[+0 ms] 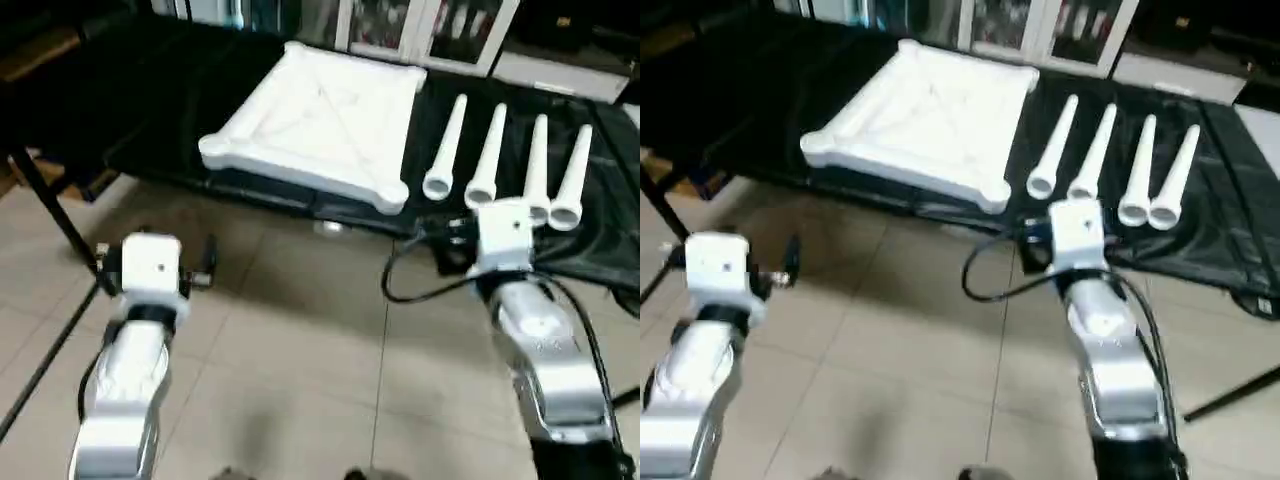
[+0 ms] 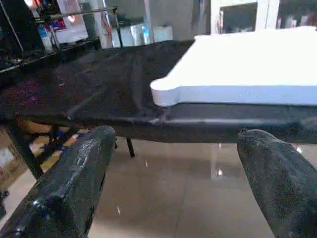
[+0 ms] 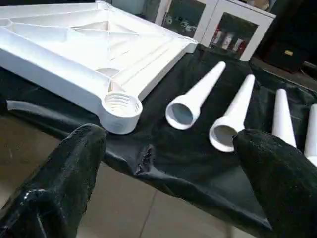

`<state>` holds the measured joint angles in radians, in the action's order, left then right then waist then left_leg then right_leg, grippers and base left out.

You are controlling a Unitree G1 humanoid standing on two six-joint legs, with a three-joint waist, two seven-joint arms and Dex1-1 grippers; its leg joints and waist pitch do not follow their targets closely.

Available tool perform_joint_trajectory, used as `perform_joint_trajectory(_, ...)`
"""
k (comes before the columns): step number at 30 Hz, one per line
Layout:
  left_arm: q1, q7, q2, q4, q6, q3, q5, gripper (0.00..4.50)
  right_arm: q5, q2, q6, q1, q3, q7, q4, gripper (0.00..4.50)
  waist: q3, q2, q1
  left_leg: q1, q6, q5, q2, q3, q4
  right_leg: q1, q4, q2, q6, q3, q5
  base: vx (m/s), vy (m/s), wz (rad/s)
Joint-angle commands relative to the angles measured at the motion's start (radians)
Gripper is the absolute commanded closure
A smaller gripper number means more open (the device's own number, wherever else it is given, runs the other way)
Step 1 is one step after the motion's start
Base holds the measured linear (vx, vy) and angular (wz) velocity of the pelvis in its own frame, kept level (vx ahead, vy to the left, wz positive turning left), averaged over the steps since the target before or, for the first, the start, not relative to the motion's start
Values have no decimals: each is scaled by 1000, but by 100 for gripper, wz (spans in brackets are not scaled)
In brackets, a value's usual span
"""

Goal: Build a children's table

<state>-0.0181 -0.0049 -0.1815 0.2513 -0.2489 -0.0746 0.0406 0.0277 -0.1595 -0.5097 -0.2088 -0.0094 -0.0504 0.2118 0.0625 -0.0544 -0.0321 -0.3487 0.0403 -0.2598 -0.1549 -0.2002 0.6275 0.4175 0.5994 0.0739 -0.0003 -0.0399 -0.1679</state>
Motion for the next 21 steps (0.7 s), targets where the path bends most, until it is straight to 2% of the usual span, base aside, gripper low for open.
perform_joint_trajectory(1,-27,10,30,0,-52,-17,-43,9,-17,37,6,-29,-36,32,-44,0,-60,8,2,9,-20,10,-67,31,-87,-46,-39,63,-204,51,-18,0,0,0)
perform_joint_trajectory(2,-37,13,33,-5,-58,-11,-37,9,-17,45,14,-39,-32,34,-59,0,-60,17,1,9,-19,8,-66,34,-88,-47,-38,64,-213,50,-22,0,0,0)
perform_joint_trajectory(3,-41,13,39,-6,-63,-5,-35,9,-15,48,21,-44,-28,38,-66,0,-59,15,1,19,-7,-67,-68,32,-92,-47,-44,61,-213,46,-90,0,0,0)
perform_joint_trajectory(4,-43,13,46,-6,-67,-3,-38,9,-19,51,29,-48,-26,37,-66,0,-57,14,1,24,2,-129,-70,33,-98,-48,-49,61,-208,44,-147,0,0,0)
perform_joint_trajectory(5,-44,14,48,-7,-69,-2,-39,9,-21,52,30,-50,-26,37,-65,0,-52,20,5,34,24,-252,-70,34,-108,-49,-60,59,-194,39,-259,0,0,0)
perform_joint_trajectory(6,-45,14,51,-8,-72,-2,-42,9,-24,54,31,-52,-25,36,-65,0,-50,21,7,39,29,-306,-70,36,-112,-49,-64,58,-188,36,-309,0,0,0)
perform_joint_trajectory(7,-44,17,55,-8,-83,-3,-44,9,-16,48,36,-54,-16,37,-61,0,-43,26,11,64,27,-435,-67,36,-121,-46,-81,51,-179,25,-422,0,0,0)
perform_joint_trajectory(8,-42,17,57,-8,-92,-5,-47,9,-2,39,45,-55,-4,36,-62,0,-38,23,17,74,18,-492,-64,37,-127,-48,-89,45,-177,17,-475,0,0,0)
perform_joint_trajectory(9,-41,15,57,-7,-101,-7,-50,9,10,31,51,-55,7,36,-63,0,-37,22,17,75,12,-492,-61,34,-125,-51,-94,48,-178,19,-482,0,0,0)
perform_joint_trajectory(12,-42,13,53,-4,-108,-10,-46,9,22,28,66,-59,14,31,-68,0,-44,19,12,71,-13,-415,-54,27,-124,-75,-97,57,-195,31,-459,21,-6,0)
perform_joint_trajectory(13,-44,12,50,-3,-110,-11,-44,9,25,28,72,-63,14,32,-71,0,-57,19,7,66,-38,-304,-48,21,-121,-95,-81,56,-244,36,-326,69,-15,1)
perform_joint_trajectory(14,-44,12,50,-3,-110,-11,-44,9,25,28,72,-63,14,32,-71,0,-61,17,5,60,-49,-262,-45,19,-118,-104,-75,55,-264,38,-275,69,-15,1)
perform_joint_trajectory(15,-44,12,50,-3,-110,-11,-44,9,25,28,72,-63,14,32,-71,0,-64,17,2,51,-71,-195,-39,17,-113,-116,-67,55,-299,41,-203,67,-9,1)
perform_joint_trajectory(16,-51,14,46,-4,-114,-14,-37,9,36,33,96,-70,11,48,-83,0,-66,15,0,51,-83,-167,-37,15,-109,-120,-64,56,-314,42,-172,73,-1,2)
perform_joint_trajectory(17,-62,15,40,-6,-125,-22,-37,9,62,35,138,-83,11,81,-113,0,-69,15,-2,50,-104,-116,-34,14,-104,-126,-55,53,-349,42,-113,73,-1,2)
perform_joint_trajectory(18,-66,16,38,-7,-128,-25,-38,9,72,39,139,-87,7,105,-120,0,-71,18,-3,53,-121,-73,-30,13,-102,-128,-46,49,-374,39,-67,82,10,3)
perform_joint_trajectory(20,-68,17,38,-6,-130,-27,-39,9,46,48,122,-89,-8,98,-122,0,-73,18,-4,64,-150,-22,-27,13,-100,-130,-33,40,-391,35,-2,87,17,4)
perform_joint_trajectory(21,-72,18,36,-8,-132,-29,-38,9,11,62,104,-89,-29,87,-122,0,-76,17,-3,61,-174,8,-23,14,-95,-138,-27,38,-391,36,31,73,21,2)
